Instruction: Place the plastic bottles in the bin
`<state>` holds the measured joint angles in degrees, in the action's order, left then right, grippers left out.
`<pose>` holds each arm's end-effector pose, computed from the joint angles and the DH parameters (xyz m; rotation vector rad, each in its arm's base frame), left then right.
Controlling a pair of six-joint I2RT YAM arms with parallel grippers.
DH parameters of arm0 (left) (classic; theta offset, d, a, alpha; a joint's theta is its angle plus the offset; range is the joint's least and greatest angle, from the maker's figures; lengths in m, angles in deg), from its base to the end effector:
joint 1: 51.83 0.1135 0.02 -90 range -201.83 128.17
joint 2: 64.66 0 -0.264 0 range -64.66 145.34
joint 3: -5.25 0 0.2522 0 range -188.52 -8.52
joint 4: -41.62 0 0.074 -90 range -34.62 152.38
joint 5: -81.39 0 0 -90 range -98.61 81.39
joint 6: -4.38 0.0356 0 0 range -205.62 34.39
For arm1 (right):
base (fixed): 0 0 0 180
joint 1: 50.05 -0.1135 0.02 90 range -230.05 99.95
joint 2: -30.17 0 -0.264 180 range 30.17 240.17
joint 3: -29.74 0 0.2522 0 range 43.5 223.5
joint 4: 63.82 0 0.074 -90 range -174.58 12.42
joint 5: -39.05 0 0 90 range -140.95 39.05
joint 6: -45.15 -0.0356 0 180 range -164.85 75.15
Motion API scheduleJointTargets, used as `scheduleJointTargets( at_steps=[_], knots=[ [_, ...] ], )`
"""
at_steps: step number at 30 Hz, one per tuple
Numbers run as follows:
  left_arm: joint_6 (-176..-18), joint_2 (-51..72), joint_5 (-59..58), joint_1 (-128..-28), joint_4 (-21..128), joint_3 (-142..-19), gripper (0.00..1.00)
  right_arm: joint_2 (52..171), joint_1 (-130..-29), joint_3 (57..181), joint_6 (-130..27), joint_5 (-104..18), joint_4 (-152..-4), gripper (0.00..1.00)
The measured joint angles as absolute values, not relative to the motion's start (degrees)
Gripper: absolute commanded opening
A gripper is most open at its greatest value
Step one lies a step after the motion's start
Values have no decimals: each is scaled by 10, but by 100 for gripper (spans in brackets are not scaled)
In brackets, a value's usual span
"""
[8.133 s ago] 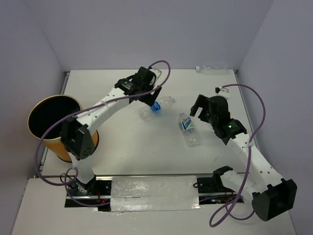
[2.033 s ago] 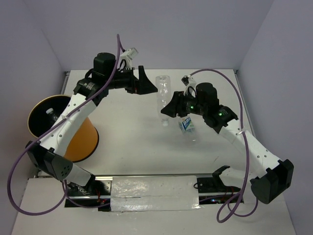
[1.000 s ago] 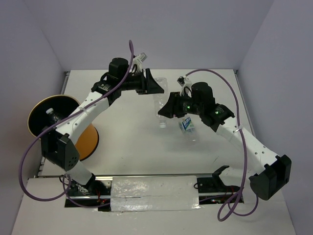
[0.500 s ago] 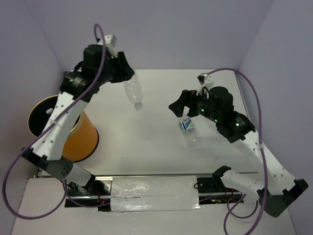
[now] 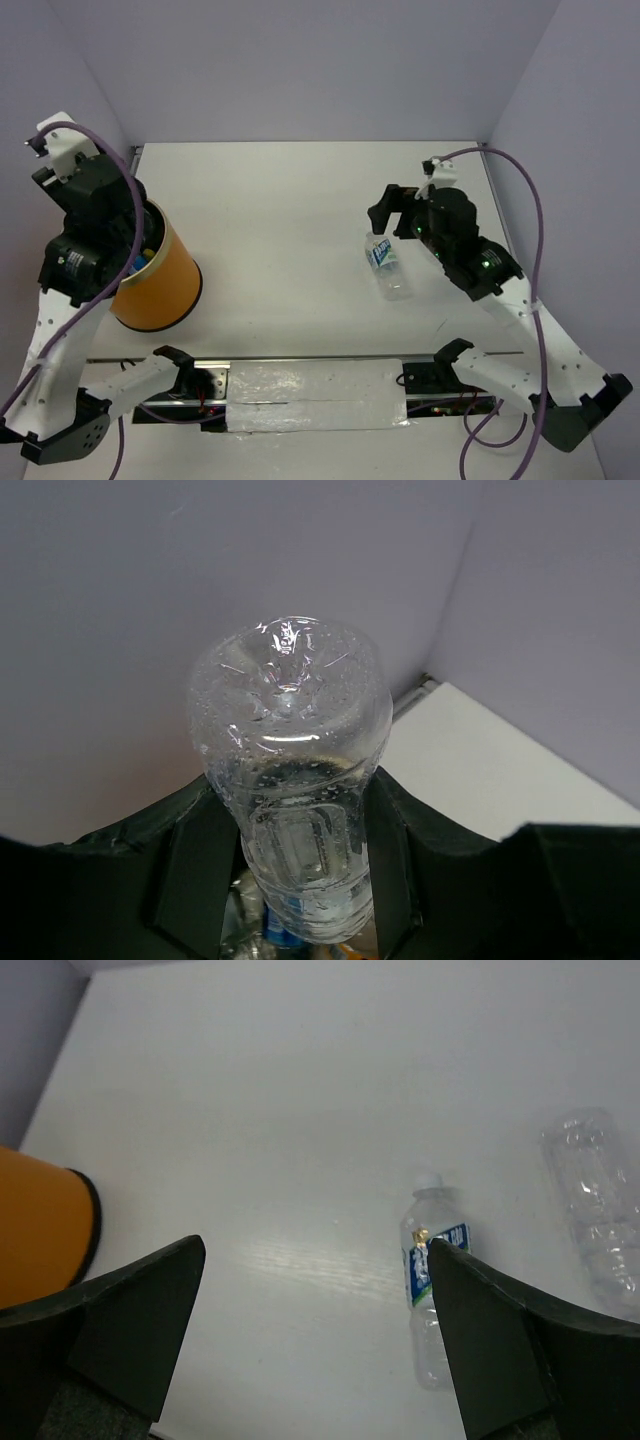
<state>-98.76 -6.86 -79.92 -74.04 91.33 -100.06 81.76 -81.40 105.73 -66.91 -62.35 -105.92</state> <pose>0.1377 -0.0198 0.5196 -0.8056 1.3906 0.5176 0.1654 0.0925 0.3914 -0.0157 1.8985 0.4528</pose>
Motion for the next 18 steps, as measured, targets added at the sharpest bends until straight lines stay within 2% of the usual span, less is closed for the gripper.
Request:
scheduleJointTargets(
  at_steps=[6,7,8,9,10,12,13,18],
  knots=[
    [-997,-69,-784,-693,883,-892,29,859,-814,1016,-657,-623,-1073,100],
    [-1007,-66,-777,-684,885,-883,32,862,-814,1015,-655,-623,-1074,100],
    [-1014,-63,-769,-678,887,-873,36,864,-814,1015,-653,-623,-1073,100],
    [-1024,-62,-763,-673,891,-864,46,867,-814,1014,-650,-624,-1073,100],
    [-1032,-63,-757,-670,896,-857,72,871,-814,1013,-648,-626,-1073,100],
    [-1052,-66,-746,-667,913,-848,93,880,-814,1011,-646,-633,-1073,100],
    [-1065,-67,-742,-666,924,-847,99,885,-814,1009,-646,-639,-1072,100],
    [-1106,-74,-714,-666,968,-854,99,920,-814,994,-640,-664,-1073,100]
  ],
)
